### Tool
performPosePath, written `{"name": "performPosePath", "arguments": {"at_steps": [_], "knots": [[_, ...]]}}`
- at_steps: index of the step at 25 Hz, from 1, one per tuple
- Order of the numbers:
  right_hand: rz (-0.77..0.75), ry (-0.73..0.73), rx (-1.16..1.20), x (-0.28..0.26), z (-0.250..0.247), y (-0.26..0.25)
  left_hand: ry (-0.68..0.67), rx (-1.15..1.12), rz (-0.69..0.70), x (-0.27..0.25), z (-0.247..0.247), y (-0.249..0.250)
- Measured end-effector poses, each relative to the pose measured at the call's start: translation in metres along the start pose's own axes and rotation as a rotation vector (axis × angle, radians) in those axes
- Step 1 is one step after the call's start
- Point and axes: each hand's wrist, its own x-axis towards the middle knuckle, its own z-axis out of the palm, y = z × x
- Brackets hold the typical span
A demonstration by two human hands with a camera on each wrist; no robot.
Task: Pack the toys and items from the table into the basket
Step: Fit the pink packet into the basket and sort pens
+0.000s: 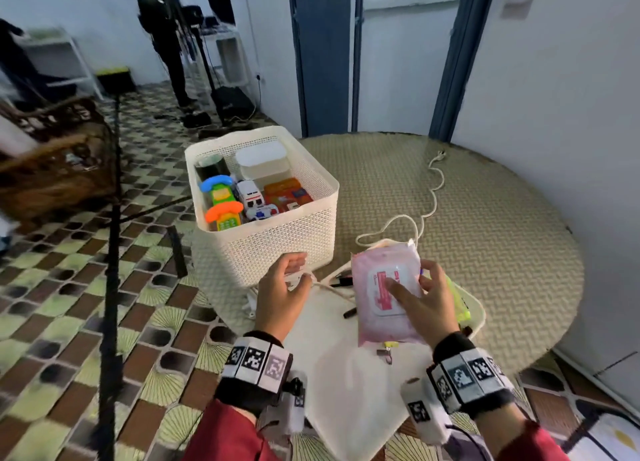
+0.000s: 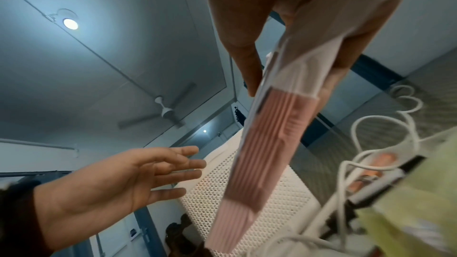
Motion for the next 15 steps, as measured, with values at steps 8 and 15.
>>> {"name": "performPosePath", "arguments": {"at_steps": [8,15], "knots": [[-0.193,-0.017,0.084,0.027,0.14,-0.058,-0.013,0.036,0.096,0.091,-0.133,-0.033],[-0.236,-0.001,0.102,0.061,0.203,-0.085,-0.013,0.009,0.106,0.152,-0.181,-0.056]]}}
